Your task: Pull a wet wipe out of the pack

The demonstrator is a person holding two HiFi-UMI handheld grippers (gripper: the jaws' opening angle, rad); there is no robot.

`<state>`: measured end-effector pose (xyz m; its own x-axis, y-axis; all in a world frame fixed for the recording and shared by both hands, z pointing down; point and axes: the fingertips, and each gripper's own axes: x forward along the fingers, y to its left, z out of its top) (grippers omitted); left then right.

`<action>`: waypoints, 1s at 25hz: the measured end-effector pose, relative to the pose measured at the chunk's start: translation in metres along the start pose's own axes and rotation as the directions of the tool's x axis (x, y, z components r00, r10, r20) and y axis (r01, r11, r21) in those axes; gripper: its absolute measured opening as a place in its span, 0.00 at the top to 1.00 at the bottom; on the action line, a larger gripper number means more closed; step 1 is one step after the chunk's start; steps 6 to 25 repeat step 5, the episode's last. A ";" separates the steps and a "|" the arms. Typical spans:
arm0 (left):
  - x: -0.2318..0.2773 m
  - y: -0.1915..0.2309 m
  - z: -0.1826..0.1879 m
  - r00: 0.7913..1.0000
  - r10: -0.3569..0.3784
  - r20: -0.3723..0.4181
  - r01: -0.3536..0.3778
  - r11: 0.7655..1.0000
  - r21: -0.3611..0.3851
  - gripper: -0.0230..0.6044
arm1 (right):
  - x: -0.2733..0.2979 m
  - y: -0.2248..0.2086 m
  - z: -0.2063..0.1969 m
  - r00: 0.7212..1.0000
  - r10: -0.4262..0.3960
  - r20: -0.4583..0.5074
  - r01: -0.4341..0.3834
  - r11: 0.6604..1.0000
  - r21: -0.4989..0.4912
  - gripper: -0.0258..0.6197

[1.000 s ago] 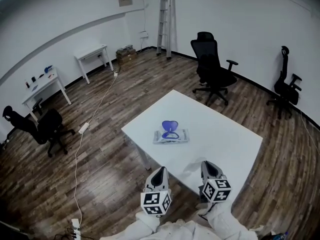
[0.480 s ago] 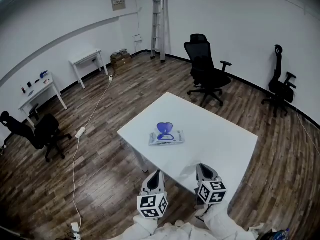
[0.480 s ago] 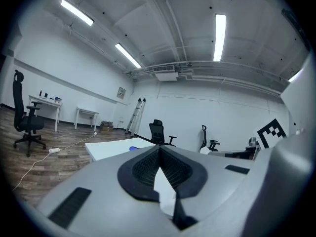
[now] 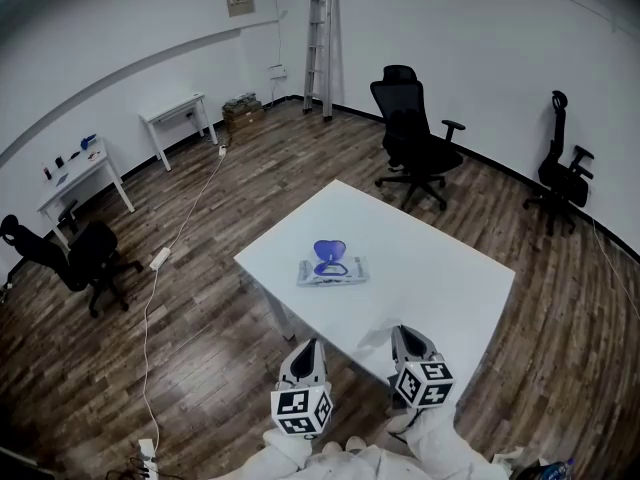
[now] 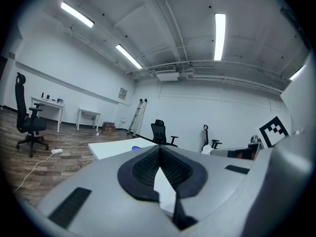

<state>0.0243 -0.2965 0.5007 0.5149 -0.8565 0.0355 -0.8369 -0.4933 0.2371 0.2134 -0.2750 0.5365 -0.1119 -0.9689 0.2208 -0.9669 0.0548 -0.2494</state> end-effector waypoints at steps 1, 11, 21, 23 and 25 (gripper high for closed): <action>0.000 0.000 0.000 1.000 0.001 0.000 -0.001 1.000 -0.001 0.96 | 0.000 0.000 0.000 1.000 0.001 -0.001 -0.001 1.000 0.002 0.94; -0.003 0.001 -0.003 1.000 0.002 0.001 -0.002 1.000 -0.001 0.96 | -0.002 0.001 -0.003 1.000 0.005 -0.001 -0.005 1.000 0.017 0.94; -0.003 0.001 -0.003 1.000 0.002 0.001 -0.002 1.000 -0.001 0.96 | -0.002 0.001 -0.003 1.000 0.005 -0.001 -0.005 1.000 0.017 0.94; -0.003 0.001 -0.003 1.000 0.002 0.001 -0.002 1.000 -0.001 0.96 | -0.002 0.001 -0.003 1.000 0.005 -0.001 -0.005 1.000 0.017 0.94; -0.003 0.001 -0.003 1.000 0.002 0.001 -0.002 1.000 -0.001 0.96 | -0.002 0.001 -0.003 1.000 0.005 -0.001 -0.005 1.000 0.017 0.94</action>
